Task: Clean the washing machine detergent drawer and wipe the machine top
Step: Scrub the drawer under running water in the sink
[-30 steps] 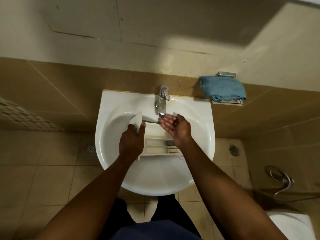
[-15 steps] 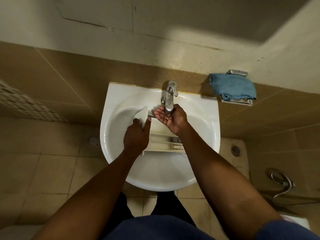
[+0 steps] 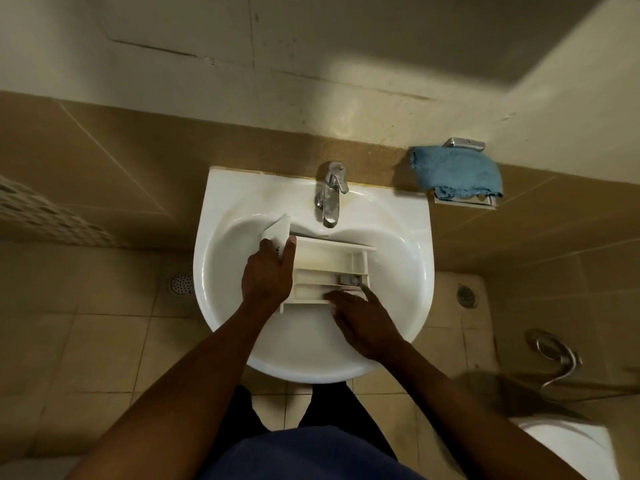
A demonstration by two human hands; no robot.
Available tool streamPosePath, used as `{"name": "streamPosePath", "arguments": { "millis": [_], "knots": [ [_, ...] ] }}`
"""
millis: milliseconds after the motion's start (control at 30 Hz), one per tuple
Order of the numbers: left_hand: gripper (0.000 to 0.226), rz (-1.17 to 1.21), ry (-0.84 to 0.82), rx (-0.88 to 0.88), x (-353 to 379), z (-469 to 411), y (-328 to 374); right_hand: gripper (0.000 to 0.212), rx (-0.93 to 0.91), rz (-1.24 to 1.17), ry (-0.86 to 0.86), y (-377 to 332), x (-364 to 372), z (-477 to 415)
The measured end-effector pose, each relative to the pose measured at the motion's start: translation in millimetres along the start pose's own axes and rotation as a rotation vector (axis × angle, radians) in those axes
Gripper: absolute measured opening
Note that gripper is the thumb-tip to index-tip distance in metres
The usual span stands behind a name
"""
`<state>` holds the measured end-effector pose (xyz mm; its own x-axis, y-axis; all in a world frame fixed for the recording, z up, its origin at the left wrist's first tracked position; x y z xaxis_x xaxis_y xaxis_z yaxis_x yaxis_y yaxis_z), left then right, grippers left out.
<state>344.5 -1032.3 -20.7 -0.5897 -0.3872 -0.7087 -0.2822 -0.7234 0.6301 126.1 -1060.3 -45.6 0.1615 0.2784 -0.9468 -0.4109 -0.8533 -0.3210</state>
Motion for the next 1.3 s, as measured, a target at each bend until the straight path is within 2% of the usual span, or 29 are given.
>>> {"name": "streamPosePath", "arguments": {
  "millis": [67, 133, 233, 300, 400, 500, 633, 733, 800, 867, 900, 967, 1033, 1100, 1167, 1300],
  "knots": [
    [0.062, -0.004, -0.008, -0.015, 0, 0, 0, 0.036, 0.029, 0.021, 0.007, -3, 3, -10],
    [0.062, -0.006, -0.022, -0.026, 1, 0, -1, 0.036, 0.09, -0.079, 0.025, -25, 6, -35],
    [0.063, -0.008, -0.017, -0.017, 0, 1, 0, 0.047, 0.124, -0.134, -0.018, -53, 13, -43],
    [0.063, -0.002, -0.022, -0.023, 1, 0, -1, 0.051, 0.091, -0.083, -0.04, -43, 7, -22],
    [0.062, -0.001, -0.019, -0.038, 0, 1, -1, 0.045, 0.091, 0.042, -0.067, -12, -7, 3],
    [0.062, -0.006, -0.019, -0.042, 1, 0, -2, 0.052, 0.104, 0.103, -0.091, -24, -5, -17],
    [0.064, -0.012, -0.027, -0.028, 3, -1, -1, 0.064, 0.08, -0.192, -0.108, -66, 0, -43],
    [0.063, -0.012, -0.027, -0.038, 2, -1, -3, 0.051, 0.073, -0.13, -0.04, -43, -13, -31],
    [0.063, -0.004, -0.018, -0.048, 1, 0, -2, 0.046, 0.191, -0.137, -0.023, -1, -19, -24],
    [0.064, 0.01, -0.014, -0.038, 0, 0, -2, 0.053, 0.368, -0.306, 0.047, 36, -29, -27],
    [0.064, 0.012, -0.011, -0.034, -1, 0, -2, 0.05, 0.461, -0.445, 0.144, 45, -40, -35],
    [0.064, 0.01, -0.009, -0.031, -2, 0, -2, 0.043, 0.74, -0.991, 0.359, 59, -47, -59],
    [0.066, 0.006, -0.011, -0.017, -1, -1, -1, 0.046, 0.948, -1.582, 0.468, 61, -36, -95],
    [0.063, 0.003, -0.014, -0.018, 0, 0, -1, 0.033, 1.026, -1.869, 0.55, 64, -31, -125],
    [0.06, 0.011, -0.018, -0.019, 0, 0, -1, 0.034, 1.028, -1.948, 0.523, 60, -29, -143],
    [0.061, 0.011, -0.031, -0.028, 2, 0, -2, 0.041, 1.003, -1.654, 0.314, 39, -24, -130]
  ]
}}
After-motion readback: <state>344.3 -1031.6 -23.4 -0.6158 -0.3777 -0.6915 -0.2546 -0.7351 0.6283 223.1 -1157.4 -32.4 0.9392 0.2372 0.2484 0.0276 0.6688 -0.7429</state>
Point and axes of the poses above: each hand's wrist, its own z-axis away from the middle knuckle, its own x-axis out of the palm, y = z × x, the point moved 8 cm from there along -z, towards the middle knuckle, and after that the axes turned 9 degrees about -x, right-handed, at the moved point
